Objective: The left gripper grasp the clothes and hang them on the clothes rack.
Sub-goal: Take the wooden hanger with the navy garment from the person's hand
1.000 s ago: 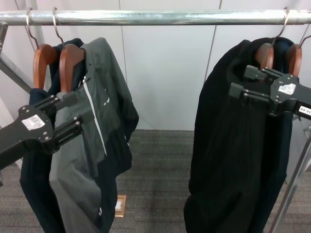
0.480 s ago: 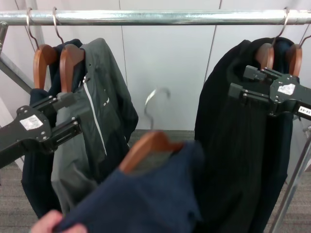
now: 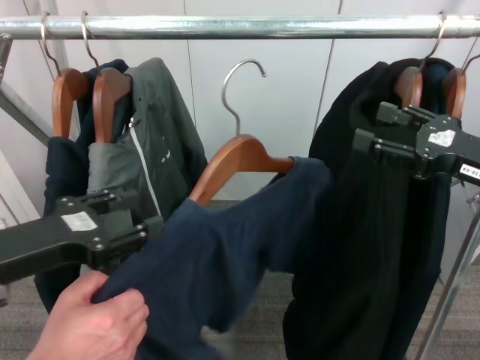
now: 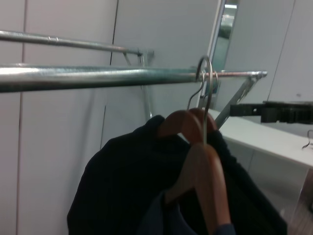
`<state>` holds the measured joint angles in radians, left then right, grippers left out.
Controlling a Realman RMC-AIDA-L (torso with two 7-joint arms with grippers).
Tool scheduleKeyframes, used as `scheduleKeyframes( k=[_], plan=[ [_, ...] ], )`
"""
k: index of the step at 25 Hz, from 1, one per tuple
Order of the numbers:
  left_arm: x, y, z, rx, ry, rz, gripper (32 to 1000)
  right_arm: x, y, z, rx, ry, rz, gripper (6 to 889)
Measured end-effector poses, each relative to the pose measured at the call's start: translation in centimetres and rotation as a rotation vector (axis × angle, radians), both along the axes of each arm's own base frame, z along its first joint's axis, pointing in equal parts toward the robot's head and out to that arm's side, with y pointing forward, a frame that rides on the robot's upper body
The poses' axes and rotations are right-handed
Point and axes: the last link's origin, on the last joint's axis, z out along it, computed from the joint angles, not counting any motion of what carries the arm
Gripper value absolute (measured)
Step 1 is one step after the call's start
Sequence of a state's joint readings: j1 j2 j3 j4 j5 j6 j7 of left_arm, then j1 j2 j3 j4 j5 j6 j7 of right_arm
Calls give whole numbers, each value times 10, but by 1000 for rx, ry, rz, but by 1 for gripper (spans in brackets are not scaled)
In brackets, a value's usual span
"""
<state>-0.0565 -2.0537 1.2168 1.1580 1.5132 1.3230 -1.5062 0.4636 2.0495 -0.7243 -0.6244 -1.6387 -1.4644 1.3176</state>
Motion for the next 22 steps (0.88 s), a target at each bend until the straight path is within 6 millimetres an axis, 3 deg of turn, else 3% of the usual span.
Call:
scheduleKeyframes(
  k=[17,22],
  plan=[
    [34,33,-58,-23,107,-19,619,0,1,-2,3,2,-7,822],
    [38,38,-61,-15,109,2,618,0,1,-2,4,3,-8,822]
  ],
)
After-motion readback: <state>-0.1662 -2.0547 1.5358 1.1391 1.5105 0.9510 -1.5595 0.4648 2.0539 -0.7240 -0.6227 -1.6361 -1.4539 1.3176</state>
